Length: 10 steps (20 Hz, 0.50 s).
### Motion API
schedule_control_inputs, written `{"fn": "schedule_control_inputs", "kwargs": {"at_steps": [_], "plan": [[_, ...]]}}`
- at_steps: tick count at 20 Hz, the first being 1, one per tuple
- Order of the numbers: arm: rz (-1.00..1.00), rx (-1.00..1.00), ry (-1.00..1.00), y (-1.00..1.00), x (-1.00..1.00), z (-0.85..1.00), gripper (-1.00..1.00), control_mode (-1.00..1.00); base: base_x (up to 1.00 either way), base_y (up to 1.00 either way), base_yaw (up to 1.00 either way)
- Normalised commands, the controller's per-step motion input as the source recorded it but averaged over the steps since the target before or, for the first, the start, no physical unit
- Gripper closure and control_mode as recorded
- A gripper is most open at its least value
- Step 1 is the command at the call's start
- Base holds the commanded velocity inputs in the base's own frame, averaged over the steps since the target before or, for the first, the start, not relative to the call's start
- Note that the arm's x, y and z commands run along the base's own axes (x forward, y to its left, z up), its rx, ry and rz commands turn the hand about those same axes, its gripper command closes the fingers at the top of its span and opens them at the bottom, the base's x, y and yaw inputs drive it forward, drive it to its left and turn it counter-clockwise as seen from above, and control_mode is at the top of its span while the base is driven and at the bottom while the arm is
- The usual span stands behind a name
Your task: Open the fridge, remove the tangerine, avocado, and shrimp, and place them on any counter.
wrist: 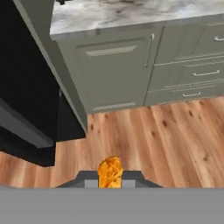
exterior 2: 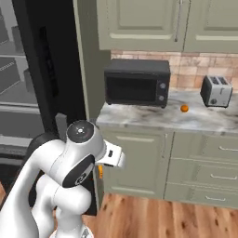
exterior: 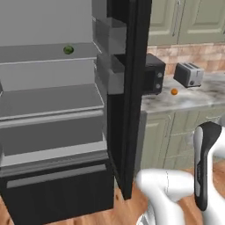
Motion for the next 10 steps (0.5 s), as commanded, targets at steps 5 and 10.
{"fn": "schedule_control_inputs", "kwargs": {"at_steps": [5, 10], "plan": [[0.00, 0.00, 0.00, 0.00, 0.00, 0.00, 1.00, 1.00, 0.76, -0.99, 0.00], [0.00, 0.00, 0.00, 0.00, 0.00, 0.00, 1.00, 1.00, 1.00, -0.68, 0.00]]}}
